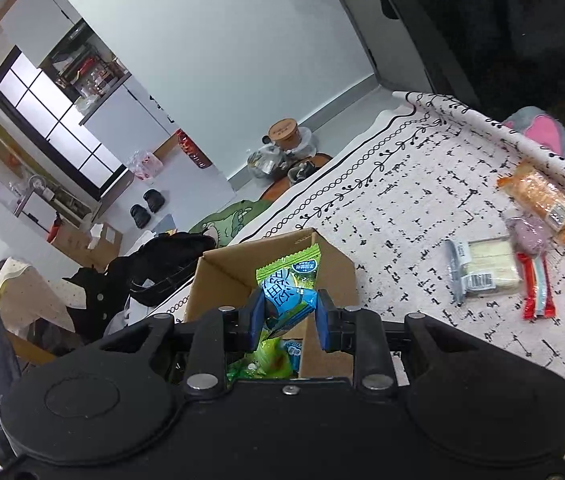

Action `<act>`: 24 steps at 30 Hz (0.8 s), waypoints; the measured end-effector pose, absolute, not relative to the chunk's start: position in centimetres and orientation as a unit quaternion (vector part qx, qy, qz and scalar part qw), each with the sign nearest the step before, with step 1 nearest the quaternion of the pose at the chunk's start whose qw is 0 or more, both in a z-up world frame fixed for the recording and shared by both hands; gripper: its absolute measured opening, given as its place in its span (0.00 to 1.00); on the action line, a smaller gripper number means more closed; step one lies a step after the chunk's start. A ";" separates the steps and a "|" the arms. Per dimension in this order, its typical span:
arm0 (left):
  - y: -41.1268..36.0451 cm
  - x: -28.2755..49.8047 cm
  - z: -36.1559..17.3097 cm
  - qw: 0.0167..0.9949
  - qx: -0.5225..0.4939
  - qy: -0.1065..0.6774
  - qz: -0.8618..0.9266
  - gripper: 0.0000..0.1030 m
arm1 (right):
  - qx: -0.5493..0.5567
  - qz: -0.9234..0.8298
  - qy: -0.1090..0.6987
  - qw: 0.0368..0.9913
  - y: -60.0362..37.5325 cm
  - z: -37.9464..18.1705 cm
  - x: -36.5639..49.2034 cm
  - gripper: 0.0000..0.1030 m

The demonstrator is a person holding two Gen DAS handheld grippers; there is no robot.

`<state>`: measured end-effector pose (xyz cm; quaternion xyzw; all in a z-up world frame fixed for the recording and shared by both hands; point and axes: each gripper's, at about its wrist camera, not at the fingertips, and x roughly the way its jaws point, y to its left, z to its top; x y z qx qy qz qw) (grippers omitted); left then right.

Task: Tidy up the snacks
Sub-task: 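Open the left tool then the right tool to drop both snacks into the box, then move both open tools from the box toward the remaining snacks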

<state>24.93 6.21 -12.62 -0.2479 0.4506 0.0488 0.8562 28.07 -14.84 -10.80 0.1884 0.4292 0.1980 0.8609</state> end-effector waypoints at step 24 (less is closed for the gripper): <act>7.1 25.1 -11.5 0.855 -0.229 0.459 0.075 0.66 | 0.188 0.190 0.448 0.853 -14.6 -10.7 27.9 0.50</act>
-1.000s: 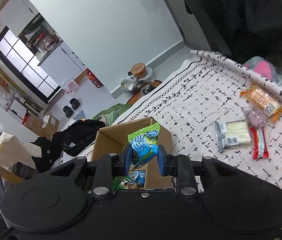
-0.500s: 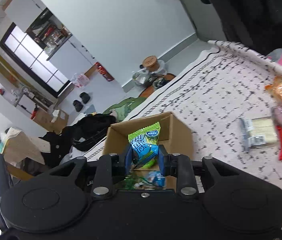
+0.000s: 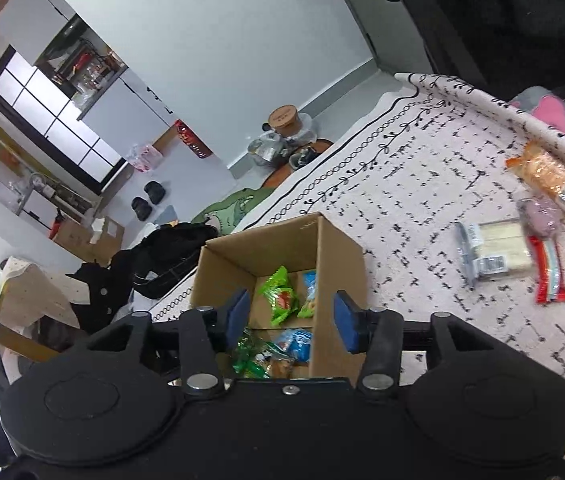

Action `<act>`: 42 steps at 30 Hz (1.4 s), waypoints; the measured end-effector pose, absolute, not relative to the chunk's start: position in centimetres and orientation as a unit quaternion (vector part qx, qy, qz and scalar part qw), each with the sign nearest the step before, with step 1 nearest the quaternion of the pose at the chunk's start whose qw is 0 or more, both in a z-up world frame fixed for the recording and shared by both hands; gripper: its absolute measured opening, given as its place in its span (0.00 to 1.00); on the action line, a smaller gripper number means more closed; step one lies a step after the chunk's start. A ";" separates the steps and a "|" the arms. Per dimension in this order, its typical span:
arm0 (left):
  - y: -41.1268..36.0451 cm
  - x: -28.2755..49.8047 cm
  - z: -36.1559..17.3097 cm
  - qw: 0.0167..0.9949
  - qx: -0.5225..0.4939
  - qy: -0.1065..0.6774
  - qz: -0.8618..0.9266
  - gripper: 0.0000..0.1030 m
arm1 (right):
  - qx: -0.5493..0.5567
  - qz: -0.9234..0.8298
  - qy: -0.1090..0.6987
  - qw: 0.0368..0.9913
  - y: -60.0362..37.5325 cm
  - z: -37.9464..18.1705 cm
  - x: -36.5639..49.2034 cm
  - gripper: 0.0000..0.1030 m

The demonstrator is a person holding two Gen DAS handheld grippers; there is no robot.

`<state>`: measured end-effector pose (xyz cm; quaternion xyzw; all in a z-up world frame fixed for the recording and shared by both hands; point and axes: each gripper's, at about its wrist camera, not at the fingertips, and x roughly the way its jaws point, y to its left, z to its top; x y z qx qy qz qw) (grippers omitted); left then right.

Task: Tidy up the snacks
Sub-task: 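Move both open tools from the box toward the remaining snacks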

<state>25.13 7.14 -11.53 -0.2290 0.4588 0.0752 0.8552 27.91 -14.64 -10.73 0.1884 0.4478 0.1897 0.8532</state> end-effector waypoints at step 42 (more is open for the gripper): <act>-2.5 24.8 -6.1 0.897 -0.167 0.410 0.011 1.00 | 0.131 0.115 0.416 0.892 -29.4 -5.7 28.3 1.00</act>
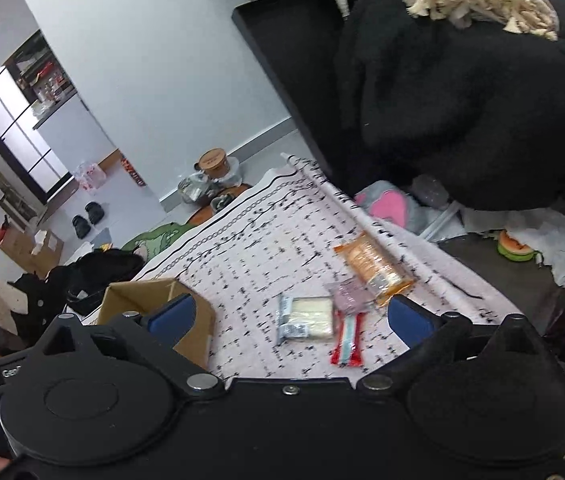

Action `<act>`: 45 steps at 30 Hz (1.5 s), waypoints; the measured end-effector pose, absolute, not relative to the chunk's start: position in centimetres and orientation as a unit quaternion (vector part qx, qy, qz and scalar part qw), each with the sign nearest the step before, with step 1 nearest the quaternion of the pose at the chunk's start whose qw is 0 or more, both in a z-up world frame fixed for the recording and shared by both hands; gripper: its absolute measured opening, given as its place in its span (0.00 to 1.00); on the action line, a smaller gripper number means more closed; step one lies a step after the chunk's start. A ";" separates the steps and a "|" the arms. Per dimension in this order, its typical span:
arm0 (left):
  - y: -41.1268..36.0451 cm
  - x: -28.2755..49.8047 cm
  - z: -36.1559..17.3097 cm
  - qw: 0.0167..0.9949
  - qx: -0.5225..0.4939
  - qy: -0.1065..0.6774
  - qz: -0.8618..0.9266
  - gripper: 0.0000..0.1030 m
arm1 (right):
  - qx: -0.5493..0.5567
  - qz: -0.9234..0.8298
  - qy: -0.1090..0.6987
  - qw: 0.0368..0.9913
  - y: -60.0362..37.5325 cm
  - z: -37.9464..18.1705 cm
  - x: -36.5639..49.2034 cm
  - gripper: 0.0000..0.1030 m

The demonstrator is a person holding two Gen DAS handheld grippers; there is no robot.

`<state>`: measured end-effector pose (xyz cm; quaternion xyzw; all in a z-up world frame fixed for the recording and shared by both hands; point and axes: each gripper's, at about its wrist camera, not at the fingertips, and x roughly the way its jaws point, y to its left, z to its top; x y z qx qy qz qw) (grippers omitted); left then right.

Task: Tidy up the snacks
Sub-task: 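Move both open tools from the box toward the remaining snacks, then grasp the white bread pack with the left tool while the right tool approaches the orange cracker pack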

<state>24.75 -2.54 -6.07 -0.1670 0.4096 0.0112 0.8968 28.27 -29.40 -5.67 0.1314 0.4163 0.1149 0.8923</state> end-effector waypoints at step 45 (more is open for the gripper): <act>-12.7 34.3 -16.3 0.856 -0.151 0.495 -0.007 0.99 | 0.247 0.080 0.490 0.832 -34.3 -16.4 35.4 0.79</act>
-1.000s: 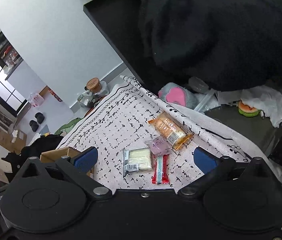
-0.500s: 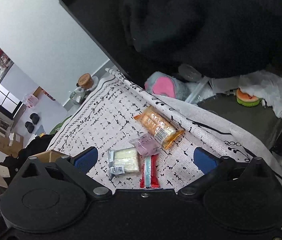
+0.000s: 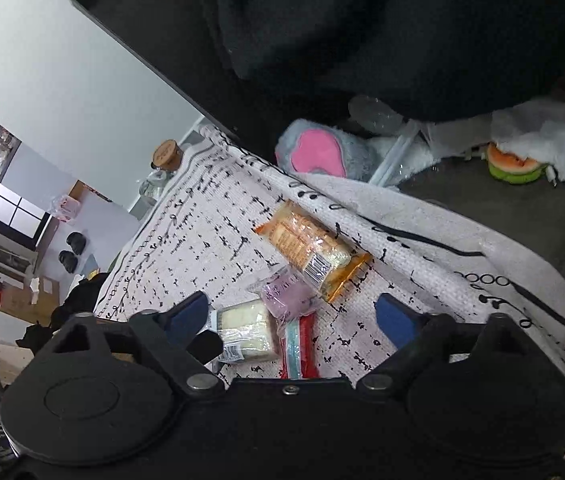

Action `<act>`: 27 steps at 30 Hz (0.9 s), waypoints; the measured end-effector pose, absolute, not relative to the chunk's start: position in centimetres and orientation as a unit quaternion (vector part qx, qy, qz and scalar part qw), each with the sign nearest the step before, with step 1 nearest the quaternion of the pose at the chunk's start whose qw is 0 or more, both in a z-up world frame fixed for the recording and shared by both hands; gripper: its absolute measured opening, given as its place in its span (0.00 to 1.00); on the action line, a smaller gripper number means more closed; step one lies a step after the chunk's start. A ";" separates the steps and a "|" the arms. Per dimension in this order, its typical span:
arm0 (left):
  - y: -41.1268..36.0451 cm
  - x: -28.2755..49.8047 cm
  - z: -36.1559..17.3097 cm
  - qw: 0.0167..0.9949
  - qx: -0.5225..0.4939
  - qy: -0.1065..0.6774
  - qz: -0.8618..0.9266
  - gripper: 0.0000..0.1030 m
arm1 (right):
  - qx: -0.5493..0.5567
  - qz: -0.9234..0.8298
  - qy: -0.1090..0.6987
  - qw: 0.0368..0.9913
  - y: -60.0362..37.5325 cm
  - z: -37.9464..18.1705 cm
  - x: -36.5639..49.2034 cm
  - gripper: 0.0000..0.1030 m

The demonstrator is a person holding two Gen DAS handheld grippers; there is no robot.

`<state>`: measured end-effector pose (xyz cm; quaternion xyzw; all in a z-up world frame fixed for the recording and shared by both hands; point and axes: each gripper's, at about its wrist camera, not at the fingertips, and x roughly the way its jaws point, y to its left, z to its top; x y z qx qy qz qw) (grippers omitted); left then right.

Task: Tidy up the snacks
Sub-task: 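Grasp the white bread pack with the left tool while the right tool approaches the orange cracker pack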

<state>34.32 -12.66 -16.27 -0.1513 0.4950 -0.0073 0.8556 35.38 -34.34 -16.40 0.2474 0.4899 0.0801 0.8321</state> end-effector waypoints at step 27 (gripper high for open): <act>-15.1 37.7 -21.3 0.846 -0.109 0.522 0.010 0.61 | 0.247 0.083 0.525 0.810 -33.1 -20.0 37.9 0.73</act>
